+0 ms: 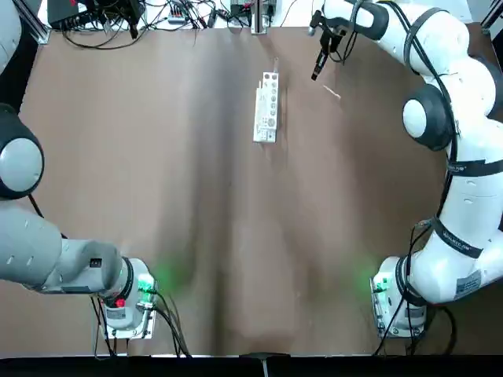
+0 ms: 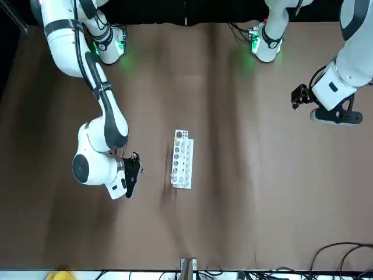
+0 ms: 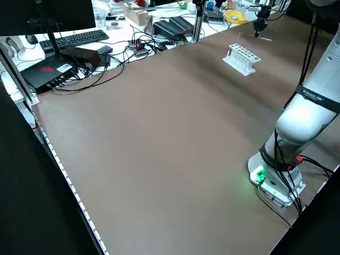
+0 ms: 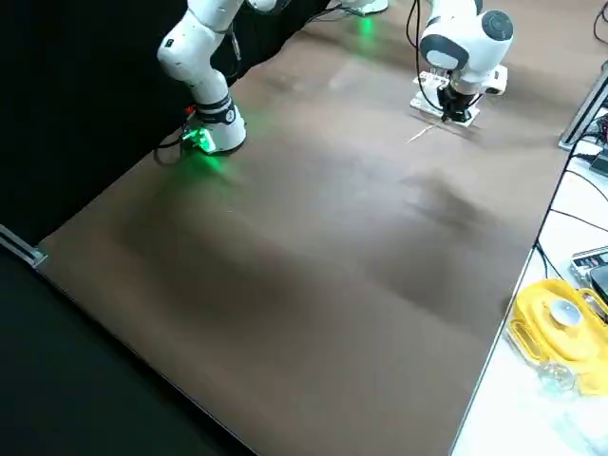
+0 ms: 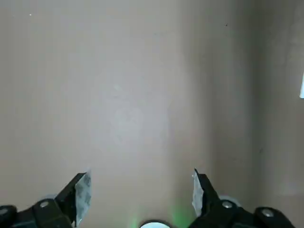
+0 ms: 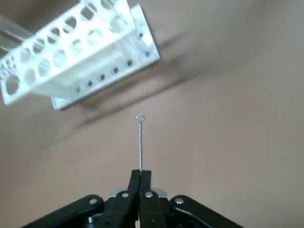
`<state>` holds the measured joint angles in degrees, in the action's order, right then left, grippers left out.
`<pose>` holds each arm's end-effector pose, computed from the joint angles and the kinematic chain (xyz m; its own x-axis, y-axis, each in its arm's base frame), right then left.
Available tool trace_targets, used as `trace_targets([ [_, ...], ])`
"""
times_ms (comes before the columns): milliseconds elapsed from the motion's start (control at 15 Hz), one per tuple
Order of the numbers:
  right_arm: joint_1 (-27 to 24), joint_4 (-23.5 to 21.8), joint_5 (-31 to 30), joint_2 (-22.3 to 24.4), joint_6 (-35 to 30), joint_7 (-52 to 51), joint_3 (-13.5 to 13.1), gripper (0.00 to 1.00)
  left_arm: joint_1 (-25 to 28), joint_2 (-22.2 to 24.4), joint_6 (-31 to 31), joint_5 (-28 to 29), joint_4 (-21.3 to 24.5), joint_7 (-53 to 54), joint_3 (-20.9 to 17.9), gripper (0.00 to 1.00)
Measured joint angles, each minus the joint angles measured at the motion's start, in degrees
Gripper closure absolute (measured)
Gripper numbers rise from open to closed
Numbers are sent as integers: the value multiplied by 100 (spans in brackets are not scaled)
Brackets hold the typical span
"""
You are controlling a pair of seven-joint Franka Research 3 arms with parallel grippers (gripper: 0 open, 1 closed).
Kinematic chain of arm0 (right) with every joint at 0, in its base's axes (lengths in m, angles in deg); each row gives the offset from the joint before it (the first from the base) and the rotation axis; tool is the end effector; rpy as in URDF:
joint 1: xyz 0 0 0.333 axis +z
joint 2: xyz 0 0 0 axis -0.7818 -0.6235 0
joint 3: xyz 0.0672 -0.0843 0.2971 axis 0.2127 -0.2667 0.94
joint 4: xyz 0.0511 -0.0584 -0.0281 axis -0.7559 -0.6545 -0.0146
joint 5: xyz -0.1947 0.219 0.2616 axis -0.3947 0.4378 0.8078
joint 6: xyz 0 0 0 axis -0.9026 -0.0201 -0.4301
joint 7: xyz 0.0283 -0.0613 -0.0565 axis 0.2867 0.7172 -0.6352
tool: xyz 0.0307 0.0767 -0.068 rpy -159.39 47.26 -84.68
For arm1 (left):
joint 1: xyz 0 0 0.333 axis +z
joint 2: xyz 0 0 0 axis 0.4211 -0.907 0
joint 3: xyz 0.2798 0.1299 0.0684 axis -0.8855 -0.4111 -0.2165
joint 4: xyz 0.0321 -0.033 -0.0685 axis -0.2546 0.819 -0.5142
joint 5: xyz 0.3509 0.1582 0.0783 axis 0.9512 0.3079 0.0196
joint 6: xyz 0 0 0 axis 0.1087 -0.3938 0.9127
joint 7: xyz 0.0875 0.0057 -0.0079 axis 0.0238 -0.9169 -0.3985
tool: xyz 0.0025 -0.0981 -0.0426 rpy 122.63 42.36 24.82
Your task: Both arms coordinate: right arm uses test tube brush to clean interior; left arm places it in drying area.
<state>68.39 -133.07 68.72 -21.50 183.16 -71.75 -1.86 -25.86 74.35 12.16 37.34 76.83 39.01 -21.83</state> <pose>0.6834 0.2427 0.2927 0.4687 0.8584 0.2085 0.8614 -0.3918 -0.3233 0.5539 -0.0994 0.5884 0.9834 -0.1415 -0.1133 -0.1465 -0.9885 -0.0372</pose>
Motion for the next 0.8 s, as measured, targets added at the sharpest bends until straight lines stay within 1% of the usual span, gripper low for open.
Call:
trace_targets([
  [133, -5, 135, 401, 7, 12, -156, 0, 98, 0, -9, 1, 0, 0, 0, 0, 0],
  [267, -15, 232, 649, 27, -9, -446, 16, 98, 0, -14, 2, 0, 0, 0, 0, 0],
  [400, -71, 298, 1101, 31, -11, -856, 100, 98, 0, -18, 2, 0, 0, 0, 0, 0],
  [667, -373, 379, 2204, 32, -7, -2641, 484, 98, 1, -38, 17, 0, 0, 0, 0, 0],
  [800, -431, 382, 2812, 31, -6, -3120, 547, 98, 1, -43, 46, 0, 0, 0, 0, 0],
])
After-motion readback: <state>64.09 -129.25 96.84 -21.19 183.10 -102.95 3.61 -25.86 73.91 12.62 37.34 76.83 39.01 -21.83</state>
